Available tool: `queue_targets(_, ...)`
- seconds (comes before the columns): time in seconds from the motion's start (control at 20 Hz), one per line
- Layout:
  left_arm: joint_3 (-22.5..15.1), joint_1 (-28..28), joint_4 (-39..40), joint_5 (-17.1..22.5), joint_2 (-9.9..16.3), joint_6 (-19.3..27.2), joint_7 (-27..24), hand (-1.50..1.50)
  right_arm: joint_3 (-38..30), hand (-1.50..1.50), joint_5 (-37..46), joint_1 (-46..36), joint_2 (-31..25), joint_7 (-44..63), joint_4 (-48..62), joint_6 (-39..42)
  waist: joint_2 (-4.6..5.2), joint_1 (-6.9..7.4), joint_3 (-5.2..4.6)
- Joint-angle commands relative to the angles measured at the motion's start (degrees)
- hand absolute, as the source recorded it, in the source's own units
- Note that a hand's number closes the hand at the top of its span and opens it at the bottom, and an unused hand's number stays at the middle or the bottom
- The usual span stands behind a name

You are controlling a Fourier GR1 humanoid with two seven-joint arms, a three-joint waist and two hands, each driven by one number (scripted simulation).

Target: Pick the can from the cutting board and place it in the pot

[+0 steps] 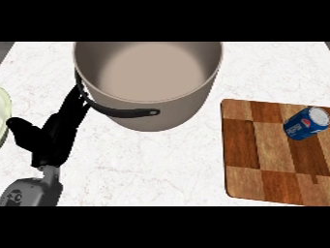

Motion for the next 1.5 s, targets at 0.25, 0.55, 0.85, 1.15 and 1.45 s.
queue_targets(0.25, -0.3, -1.0, -1.8, 0.5, -0.3, -0.2, 2.8, 0.00, 1.5, -1.50, 11.0, -1.6, -18.6, -16.5, 3.8, 8.9, 0.25, 1.42, -0.21)
queue_targets(0.55, -1.4, -2.0, -1.8, -0.3, -0.7, -0.5, 3.8, 0.00, 9.3, -1.50, 18.5, -3.0, -23.8, -17.9, 5.3, 4.0, 0.48, 2.58, -0.31)
queue_targets(0.85, -1.4, -4.4, -1.5, -1.2, -2.0, 1.1, 5.6, 0.00, 16.4, -1.50, 21.5, -5.7, -23.9, -16.4, 7.7, 2.4, 0.37, 2.37, -0.37)
queue_targets(1.15, 1.2, -3.4, -3.3, 0.0, 0.6, -1.0, 6.4, 0.00, 23.0, -1.50, 27.5, -7.7, -22.1, -15.6, 10.8, -0.9, 0.28, 2.59, -0.37)
queue_targets(1.45, -1.0, 1.0, -6.3, -1.4, -1.3, -0.3, 6.5, 0.00, 27.6, -1.50, 35.7, -11.6, -16.9, -15.4, 16.3, -7.0, -0.03, 1.75, -0.38)
